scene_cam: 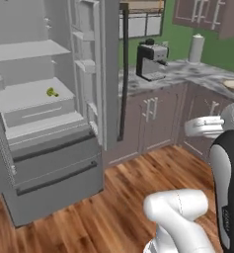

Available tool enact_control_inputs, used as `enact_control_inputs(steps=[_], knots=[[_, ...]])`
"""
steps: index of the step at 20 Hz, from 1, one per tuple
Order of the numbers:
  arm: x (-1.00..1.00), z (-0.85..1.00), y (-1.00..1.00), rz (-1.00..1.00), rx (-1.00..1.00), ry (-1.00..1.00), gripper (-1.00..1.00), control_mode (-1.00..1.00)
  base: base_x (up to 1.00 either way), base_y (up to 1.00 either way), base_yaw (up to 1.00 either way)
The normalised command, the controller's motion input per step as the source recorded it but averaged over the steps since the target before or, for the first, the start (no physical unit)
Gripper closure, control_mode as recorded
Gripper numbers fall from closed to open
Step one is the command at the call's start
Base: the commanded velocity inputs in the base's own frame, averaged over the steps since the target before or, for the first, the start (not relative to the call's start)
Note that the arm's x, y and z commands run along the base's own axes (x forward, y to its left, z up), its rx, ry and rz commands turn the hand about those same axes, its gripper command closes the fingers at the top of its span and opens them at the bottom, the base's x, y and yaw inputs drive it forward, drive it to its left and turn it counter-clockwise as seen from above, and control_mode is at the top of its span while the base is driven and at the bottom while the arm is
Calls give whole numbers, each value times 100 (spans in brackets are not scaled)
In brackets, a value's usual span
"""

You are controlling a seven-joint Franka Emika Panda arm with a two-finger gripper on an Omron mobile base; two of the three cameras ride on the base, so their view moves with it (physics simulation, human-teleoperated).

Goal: Retrieve the bottle and the shaker from the cabinet and place them next to the mixing bowl on the counter. Then add garlic from the fridge to the mixing bowl.

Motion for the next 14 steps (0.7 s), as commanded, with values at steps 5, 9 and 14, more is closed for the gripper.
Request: enact_control_inputs(steps=[5, 9, 14], knots=[[0, 0, 0, 0, 0, 0, 100, 100, 51, -82, -49], [0, 0, 0, 0, 0, 0, 100, 100, 61, -68, -51], [0, 0, 0, 0, 0, 0, 100, 100, 64, -32, -57]])
